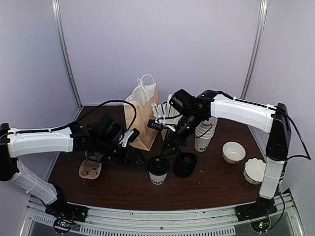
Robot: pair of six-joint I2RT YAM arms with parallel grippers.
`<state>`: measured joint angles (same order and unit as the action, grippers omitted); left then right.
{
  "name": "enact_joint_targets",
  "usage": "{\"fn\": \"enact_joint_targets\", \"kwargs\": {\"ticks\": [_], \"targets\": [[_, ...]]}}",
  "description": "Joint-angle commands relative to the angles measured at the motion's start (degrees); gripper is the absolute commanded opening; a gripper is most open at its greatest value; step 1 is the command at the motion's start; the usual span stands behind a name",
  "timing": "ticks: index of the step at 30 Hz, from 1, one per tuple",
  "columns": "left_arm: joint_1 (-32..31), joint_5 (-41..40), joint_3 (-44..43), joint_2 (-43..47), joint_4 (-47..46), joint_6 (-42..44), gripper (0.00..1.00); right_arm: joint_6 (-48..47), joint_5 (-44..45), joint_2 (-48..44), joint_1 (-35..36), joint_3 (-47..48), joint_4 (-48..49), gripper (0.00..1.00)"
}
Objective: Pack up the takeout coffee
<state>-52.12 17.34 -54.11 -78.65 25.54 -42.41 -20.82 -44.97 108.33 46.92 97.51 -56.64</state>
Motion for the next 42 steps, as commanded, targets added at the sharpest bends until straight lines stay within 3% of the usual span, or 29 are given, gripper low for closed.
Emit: {"fn": "enact_joint_targets", "kwargs": {"ticks": [1, 7, 11, 19, 24, 31, 35, 39, 42], "targets": [[-1.27, -7.56, -3.11, 0.86, 4.95, 5.85, 0.76, -2.19, 0.48, -1.56, -0.51, 1.75, -2.63, 0.59], [-3.96, -15.76, -4.05, 4.32, 6.13, 15.16, 0.78, -9.16, 8.00, -10.70, -0.89, -2.33, -3.92, 0.61], [-4.69, -20.19, -4.28, 5.72, 5.65, 22.29, 0.78, -12.40, 12.42, -17.79, -1.04, -9.30, -2.11, 0.68], [-8.36, -20.01, -10.17, 3.06, 5.21, 36.40, 0.79, -16.40, 21.93, -25.52, -2.97, -19.01, -1.47, 0.69], [-9.50, -18.72, -20.57, -4.55, 10.55, 39.95, 0.80, -16.70, 23.96, -30.31, -5.26, -24.68, 0.58, 0.69], [-9.71, -21.09, -28.31, -8.48, 13.45, 40.98, 0.83, -17.10, 23.68, -35.70, -9.25, -28.24, -1.28, 0.69], [-9.76, -17.35, -37.94, -16.09, 19.00, 39.74, 0.83, -16.92, 21.88, -37.43, -12.71, -29.87, -1.72, 0.70], [-9.84, -17.34, -39.07, -18.47, 17.40, 41.00, 0.86, -17.04, 21.49, -37.44, -13.08, -31.96, 0.09, 0.76], [-9.84, -12.51, -39.62, -20.81, 17.44, 41.81, 0.88, -17.84, 21.91, -36.27, -12.93, -31.67, 0.02, 0.81]]}}
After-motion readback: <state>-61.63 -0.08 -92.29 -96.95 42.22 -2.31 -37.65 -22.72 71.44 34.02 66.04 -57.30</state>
